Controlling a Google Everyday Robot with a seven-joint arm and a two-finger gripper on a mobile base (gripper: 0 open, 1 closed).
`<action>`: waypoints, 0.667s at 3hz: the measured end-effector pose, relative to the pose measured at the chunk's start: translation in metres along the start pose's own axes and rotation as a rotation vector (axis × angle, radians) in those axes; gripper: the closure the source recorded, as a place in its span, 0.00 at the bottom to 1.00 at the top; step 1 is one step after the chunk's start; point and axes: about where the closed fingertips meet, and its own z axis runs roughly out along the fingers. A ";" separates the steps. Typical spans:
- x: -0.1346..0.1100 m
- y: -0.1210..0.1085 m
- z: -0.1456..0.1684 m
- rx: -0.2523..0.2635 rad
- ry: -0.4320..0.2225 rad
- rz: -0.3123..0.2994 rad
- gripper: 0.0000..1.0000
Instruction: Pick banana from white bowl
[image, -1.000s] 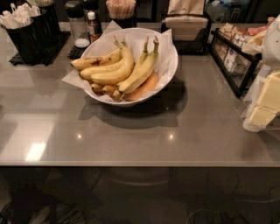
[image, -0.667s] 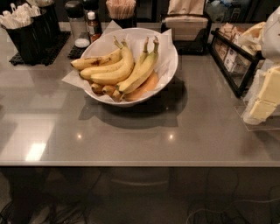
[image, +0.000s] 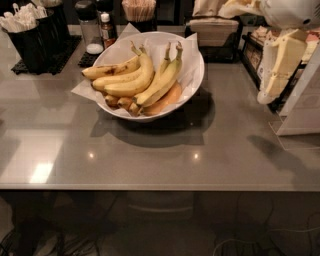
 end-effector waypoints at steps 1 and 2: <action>-0.004 -0.006 -0.005 0.025 -0.002 -0.015 0.00; -0.008 -0.026 0.018 0.008 -0.046 -0.086 0.00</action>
Offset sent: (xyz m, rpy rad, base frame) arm 0.0587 0.0340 -0.0280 0.0242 -0.0167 0.2473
